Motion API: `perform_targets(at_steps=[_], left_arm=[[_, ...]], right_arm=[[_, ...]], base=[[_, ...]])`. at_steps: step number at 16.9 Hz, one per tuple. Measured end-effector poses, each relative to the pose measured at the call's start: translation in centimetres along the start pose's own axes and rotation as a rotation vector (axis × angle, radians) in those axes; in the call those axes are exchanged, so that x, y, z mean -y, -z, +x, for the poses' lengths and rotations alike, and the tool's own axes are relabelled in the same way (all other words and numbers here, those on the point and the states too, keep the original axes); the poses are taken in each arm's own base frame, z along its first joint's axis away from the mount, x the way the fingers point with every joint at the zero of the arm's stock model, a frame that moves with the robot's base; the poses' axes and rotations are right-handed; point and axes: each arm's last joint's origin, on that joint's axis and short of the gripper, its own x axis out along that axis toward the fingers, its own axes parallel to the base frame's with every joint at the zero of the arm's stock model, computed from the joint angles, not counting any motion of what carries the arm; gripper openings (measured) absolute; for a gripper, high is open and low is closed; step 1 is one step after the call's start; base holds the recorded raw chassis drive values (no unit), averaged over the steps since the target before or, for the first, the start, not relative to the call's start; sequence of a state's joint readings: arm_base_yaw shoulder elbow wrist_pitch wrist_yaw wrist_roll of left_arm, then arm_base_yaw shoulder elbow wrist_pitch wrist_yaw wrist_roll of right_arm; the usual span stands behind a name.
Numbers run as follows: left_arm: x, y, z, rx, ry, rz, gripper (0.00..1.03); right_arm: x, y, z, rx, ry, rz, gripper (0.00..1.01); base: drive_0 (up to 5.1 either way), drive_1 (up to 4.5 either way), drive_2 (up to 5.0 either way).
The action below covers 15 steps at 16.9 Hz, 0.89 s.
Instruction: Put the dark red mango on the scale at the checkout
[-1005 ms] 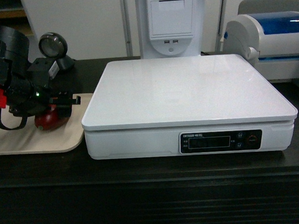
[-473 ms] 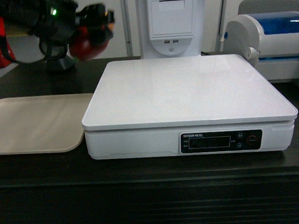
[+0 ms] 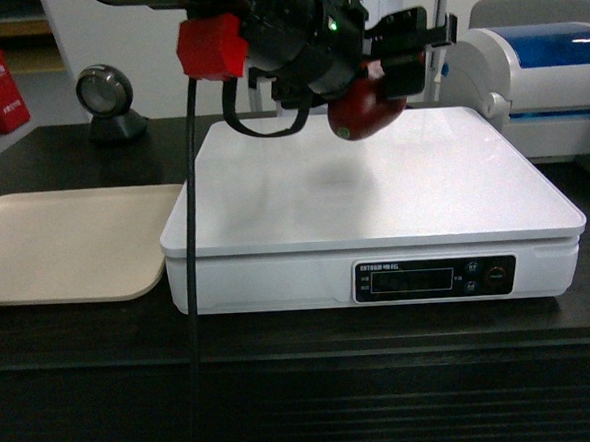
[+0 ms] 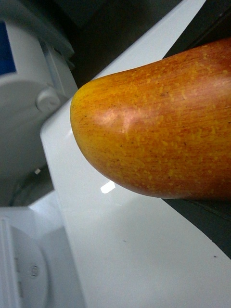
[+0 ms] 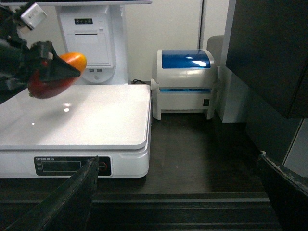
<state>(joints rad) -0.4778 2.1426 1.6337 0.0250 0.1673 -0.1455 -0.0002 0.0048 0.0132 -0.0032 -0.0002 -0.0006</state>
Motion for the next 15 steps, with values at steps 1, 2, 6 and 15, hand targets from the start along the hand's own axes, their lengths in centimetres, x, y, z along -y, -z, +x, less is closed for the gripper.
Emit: perform_targets(at_steps=[1,2,6,15], left_arm=[[0.0,0.3,0.9,-0.030,-0.050,-0.027,0.59],[0.0,0.6,1.7,-0.055,-0.083,-0.050,0.59],[-0.1,1.2,4.4,-0.111,-0.260,-0.142,0.59],[0.0,0.4,4.6,-0.075,-0.372,-0.161,0.99]], right_arm=[[0.0,0.0,0.0,0.000,0.000,0.000,0.98],[0.0,0.0,0.0,0.000,0.000,0.000,0.98],[0.0,0.0,0.0,0.000,0.000,0.000,0.98],[0.0,0.0,0.0,0.000,0.000,0.000,0.98]], base=[[0.0,0.00,0.0],[0.0,0.00,0.0],[0.0,0.00,0.0],[0.0,0.00,0.0]])
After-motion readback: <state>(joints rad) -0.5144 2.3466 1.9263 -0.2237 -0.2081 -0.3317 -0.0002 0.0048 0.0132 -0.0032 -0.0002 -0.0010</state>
